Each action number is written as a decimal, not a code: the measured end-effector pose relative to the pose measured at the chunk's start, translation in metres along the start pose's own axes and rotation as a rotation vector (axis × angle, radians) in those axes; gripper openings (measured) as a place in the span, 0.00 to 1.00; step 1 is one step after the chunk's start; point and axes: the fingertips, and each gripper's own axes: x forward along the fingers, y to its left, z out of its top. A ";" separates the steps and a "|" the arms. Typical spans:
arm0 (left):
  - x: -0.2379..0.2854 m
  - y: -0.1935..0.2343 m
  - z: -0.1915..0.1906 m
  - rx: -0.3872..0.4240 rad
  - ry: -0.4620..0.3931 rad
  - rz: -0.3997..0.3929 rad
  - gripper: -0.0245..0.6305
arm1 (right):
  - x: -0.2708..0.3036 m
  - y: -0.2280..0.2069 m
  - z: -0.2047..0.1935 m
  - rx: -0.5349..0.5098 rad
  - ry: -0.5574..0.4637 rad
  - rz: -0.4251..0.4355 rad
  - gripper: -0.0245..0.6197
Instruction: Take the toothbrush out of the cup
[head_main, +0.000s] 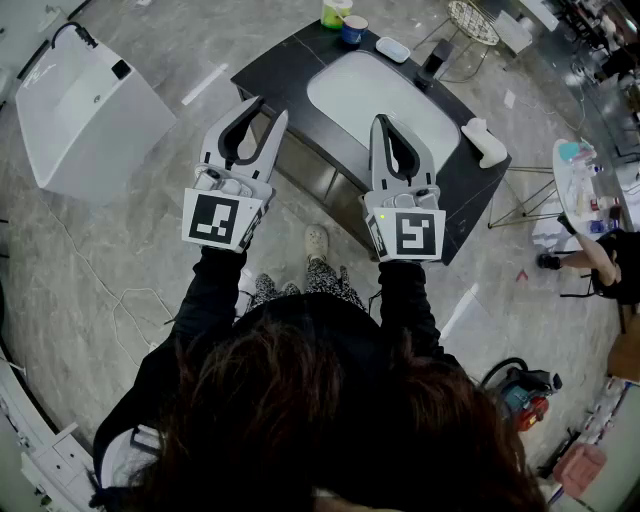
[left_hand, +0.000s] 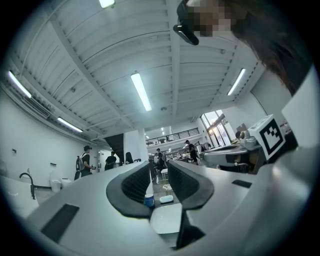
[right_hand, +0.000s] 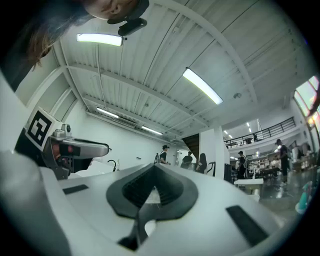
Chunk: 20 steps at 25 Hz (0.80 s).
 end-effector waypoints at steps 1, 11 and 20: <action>-0.001 0.000 -0.003 -0.008 0.006 0.005 0.21 | 0.000 -0.003 0.000 0.017 -0.006 -0.006 0.04; 0.004 0.005 -0.018 -0.030 0.034 0.021 0.21 | 0.011 -0.006 -0.007 0.056 -0.033 0.031 0.04; 0.029 0.015 -0.025 -0.049 0.030 0.016 0.21 | 0.037 -0.015 -0.018 0.044 -0.025 0.059 0.04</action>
